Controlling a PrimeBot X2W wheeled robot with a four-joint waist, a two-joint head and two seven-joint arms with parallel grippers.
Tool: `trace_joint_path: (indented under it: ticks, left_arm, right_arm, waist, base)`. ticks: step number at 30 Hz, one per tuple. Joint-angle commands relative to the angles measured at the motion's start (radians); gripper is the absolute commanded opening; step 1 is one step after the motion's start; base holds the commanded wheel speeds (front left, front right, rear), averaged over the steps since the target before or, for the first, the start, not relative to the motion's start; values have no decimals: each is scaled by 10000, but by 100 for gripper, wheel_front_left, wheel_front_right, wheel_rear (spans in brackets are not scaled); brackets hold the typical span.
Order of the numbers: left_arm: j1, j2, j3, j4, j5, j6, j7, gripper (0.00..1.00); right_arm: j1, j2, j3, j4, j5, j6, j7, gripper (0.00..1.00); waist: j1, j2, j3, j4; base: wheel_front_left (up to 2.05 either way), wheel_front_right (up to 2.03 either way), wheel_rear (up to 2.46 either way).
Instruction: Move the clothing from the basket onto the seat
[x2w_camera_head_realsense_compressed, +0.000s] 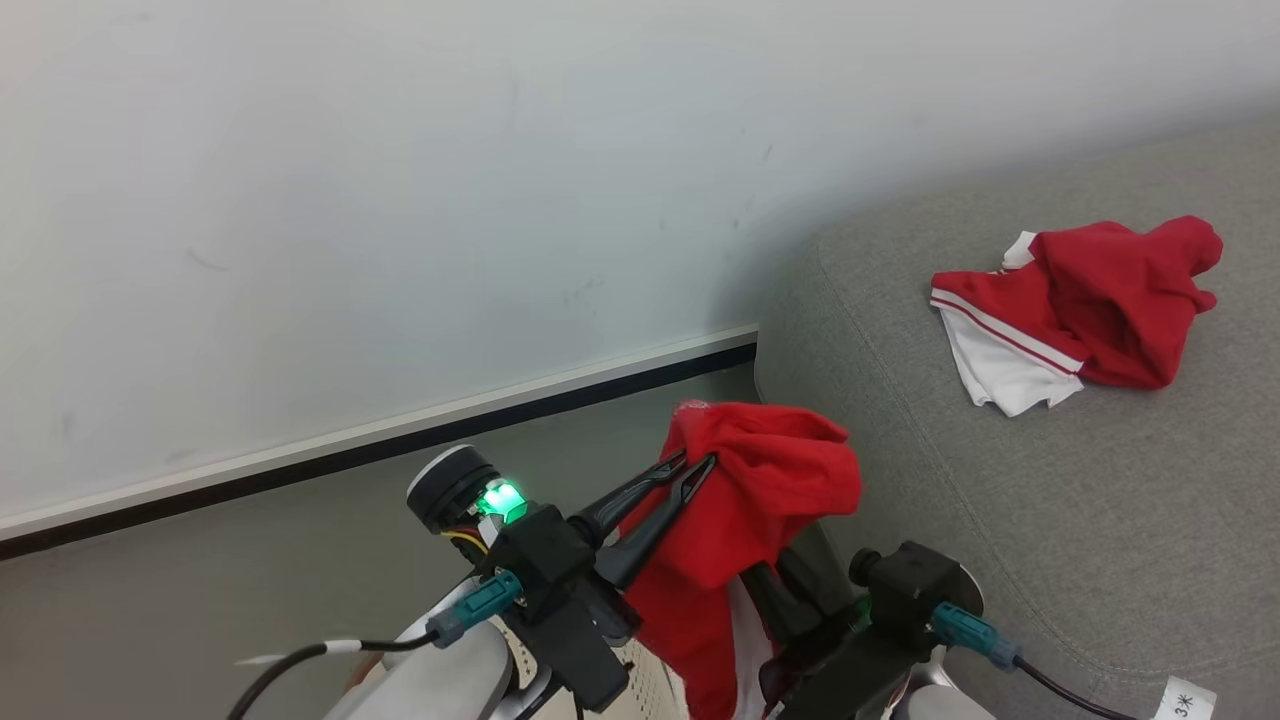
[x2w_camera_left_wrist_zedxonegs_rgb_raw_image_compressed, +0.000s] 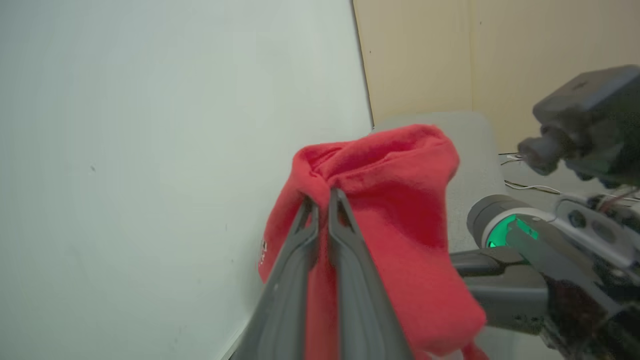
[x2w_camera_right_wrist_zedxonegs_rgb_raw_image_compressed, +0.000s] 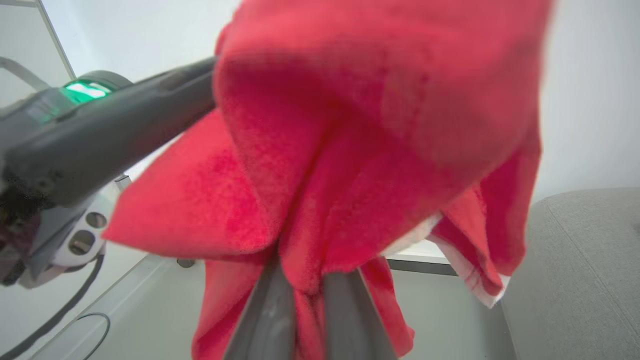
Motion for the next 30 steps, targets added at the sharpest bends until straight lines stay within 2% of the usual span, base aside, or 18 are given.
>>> trace_joint_path:
  ticks: [1, 11, 12, 13, 15, 16, 23, 30]
  left_arm:
    - [-98, 69, 9, 108, -124, -41, -53, 0]
    - [-263, 271, -213, 712, -188, -41, -53, 0]
    - [-273, 263, -222, 758, -233, -43, -53, 23]
    - [-296, 256, -229, 790, -262, -44, -53, 39]
    - [-308, 228, -250, 883, -412, -47, -51, 92]
    - [-343, 225, -261, 902, -468, -49, -53, 100]
    - [-366, 302, -403, 1155, -733, -55, -52, 100]
    - [-451, 404, -509, 1237, -894, -43, 12, 100]
  right_arm:
    - [31, 57, -65, -90, 92, -3, -46, 0]
    - [334, 109, -628, -304, 214, -3, -46, 0]
    - [357, 118, -681, -332, 189, -3, -46, 0]
    - [378, 129, -733, -358, 158, -3, -46, 0]
    - [394, 157, -847, -412, 115, -3, -47, 0]
    - [412, 186, -936, -461, 148, -3, -47, 0]
    - [662, 21, -1566, -905, 39, -3, -47, 0]
    - [843, -76, -2376, -1446, -424, -3, -47, 0]
  waist:
    - [-1, -1, 29, -24]
    - [-1, -1, 211, -194]
    - [-1, -1, 221, -208]
    - [-1, -1, 233, -221]
    - [-1, -1, 256, -242]
    - [-1, -1, 265, -249]
    - [-1, -1, 387, -395]
    - [-1, -1, 598, -932]
  base:
    - [0, 0, 0]
    - [0, 0, 0]
    - [0, 0, 0]
    - [0, 0, 0]
    - [0, 0, 0]
    - [0, 0, 0]
    - [0, 0, 0]
    - [0, 0, 0]
